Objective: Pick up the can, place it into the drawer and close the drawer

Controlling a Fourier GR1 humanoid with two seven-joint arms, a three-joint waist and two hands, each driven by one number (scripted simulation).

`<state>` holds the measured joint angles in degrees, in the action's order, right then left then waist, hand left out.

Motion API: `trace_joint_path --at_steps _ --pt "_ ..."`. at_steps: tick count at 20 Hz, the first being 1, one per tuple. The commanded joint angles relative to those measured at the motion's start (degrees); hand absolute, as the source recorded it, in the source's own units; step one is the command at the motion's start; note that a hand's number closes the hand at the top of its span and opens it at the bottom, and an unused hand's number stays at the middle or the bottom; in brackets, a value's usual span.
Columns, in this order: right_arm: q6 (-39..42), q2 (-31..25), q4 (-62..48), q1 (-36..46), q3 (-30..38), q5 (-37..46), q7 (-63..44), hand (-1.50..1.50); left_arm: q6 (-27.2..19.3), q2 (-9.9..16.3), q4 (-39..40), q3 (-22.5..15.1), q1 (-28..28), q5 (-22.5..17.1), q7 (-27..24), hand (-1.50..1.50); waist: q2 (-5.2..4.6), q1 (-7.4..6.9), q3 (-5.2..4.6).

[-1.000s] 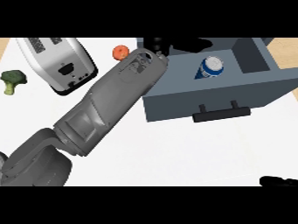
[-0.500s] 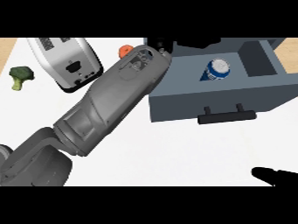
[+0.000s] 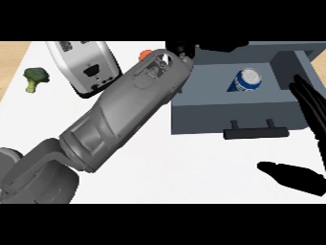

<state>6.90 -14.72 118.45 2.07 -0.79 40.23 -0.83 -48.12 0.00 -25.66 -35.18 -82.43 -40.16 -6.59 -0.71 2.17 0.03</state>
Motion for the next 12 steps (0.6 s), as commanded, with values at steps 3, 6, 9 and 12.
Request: trace_joint_path --at_steps 3,6,9,12 --pt "-3.4 -1.0 -9.4 2.4 -3.9 11.5 0.8 -1.50 -0.6 0.0 -0.8 0.7 -2.0 1.0 3.7 -1.50 0.60 -1.99 0.00" --pt "-9.6 1.9 -17.8 3.0 -8.7 20.5 0.6 -1.50 0.7 1.4 -2.0 1.4 0.0 1.5 3.0 -1.50 0.55 -3.29 -0.01" --pt "-14.4 2.6 -22.5 3.5 -5.1 18.5 4.1 -1.50 -0.5 3.1 -6.0 0.7 1.9 3.5 6.3 -1.50 0.93 -3.14 0.01" --pt "-18.0 4.7 -29.9 8.0 -4.3 19.8 4.0 -1.50 0.8 7.9 -9.6 -0.4 1.4 4.9 10.3 -1.50 1.10 -4.13 0.01"
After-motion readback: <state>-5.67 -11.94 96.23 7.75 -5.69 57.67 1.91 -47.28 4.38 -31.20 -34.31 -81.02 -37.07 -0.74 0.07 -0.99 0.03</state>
